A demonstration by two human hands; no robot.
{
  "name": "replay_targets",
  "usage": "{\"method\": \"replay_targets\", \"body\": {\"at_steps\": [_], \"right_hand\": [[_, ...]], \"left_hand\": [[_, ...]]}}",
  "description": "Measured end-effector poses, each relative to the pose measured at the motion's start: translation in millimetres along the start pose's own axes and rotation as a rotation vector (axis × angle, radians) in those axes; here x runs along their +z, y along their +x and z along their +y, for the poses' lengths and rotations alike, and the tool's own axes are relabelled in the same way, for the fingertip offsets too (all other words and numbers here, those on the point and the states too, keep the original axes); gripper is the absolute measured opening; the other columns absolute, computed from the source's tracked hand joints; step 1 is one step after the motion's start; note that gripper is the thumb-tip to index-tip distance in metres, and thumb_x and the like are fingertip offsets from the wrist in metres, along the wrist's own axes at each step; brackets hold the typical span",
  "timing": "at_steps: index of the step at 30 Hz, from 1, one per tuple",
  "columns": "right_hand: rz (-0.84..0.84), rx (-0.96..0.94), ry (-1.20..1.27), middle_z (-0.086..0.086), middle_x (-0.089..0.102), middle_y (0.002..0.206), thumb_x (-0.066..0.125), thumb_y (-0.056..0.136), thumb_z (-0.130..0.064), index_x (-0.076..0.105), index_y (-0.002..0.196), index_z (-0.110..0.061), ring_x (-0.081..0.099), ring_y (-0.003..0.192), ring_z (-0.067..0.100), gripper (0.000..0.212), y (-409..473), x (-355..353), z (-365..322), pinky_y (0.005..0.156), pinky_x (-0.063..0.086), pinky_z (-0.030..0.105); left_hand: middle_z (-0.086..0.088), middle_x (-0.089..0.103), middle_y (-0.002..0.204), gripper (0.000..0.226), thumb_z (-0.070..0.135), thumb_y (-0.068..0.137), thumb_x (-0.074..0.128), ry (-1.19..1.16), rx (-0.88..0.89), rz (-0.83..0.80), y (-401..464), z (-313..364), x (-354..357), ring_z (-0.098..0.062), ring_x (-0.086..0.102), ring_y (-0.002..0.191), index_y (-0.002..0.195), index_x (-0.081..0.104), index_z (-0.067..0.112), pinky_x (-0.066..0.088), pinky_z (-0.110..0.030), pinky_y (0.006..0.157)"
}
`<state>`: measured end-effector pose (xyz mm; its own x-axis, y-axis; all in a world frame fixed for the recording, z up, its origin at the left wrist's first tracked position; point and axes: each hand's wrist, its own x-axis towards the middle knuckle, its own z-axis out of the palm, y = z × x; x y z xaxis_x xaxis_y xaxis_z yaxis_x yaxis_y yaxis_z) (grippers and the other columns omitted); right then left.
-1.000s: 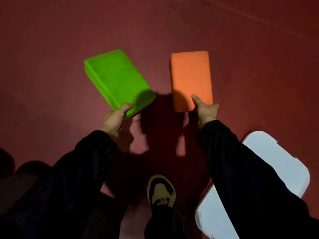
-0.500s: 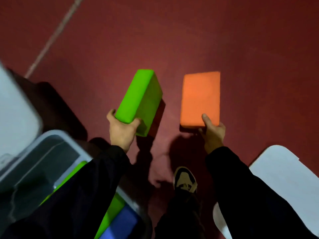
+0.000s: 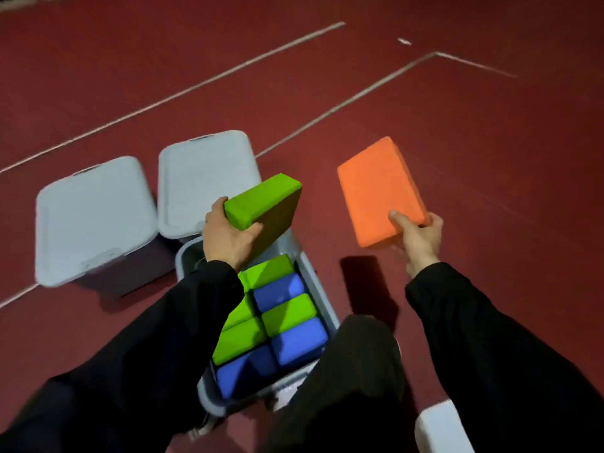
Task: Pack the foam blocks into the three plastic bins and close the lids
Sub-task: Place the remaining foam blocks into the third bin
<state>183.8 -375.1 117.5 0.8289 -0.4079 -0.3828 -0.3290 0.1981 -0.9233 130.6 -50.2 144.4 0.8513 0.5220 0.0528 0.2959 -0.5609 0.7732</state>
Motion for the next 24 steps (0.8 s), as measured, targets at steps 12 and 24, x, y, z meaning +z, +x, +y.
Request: {"method": "replay_targets", "body": {"at_steps": [12,24], "right_hand": [[-0.163,-0.548,-0.720,0.006,0.066,0.117,0.089,0.067,-0.046,0.036,0.131,-0.022,0.065,0.106,0.034,0.086,-123.4,160.3,10.9,0.085,0.052,0.045],[-0.280,-0.815,-1.168,0.012,0.056,0.130,0.085,0.071,-0.035,0.034,0.144,-0.026,0.055,0.117,0.037,0.089,-61.2,233.9,79.6,0.090,0.049,0.049]], "left_hand": [[-0.010,0.055,0.128,0.076,0.045,0.070,0.076,0.260,0.022,0.047,5.6,-137.9,-112.8,-0.033,0.052,0.120,0.134,0.044,0.021,0.050,-0.050,0.093],[-0.008,0.058,0.131,0.095,0.065,0.068,0.061,0.741,0.413,-0.128,104.3,-190.2,-15.6,-0.032,0.052,0.117,0.147,0.038,0.017,0.040,-0.048,0.089]]}}
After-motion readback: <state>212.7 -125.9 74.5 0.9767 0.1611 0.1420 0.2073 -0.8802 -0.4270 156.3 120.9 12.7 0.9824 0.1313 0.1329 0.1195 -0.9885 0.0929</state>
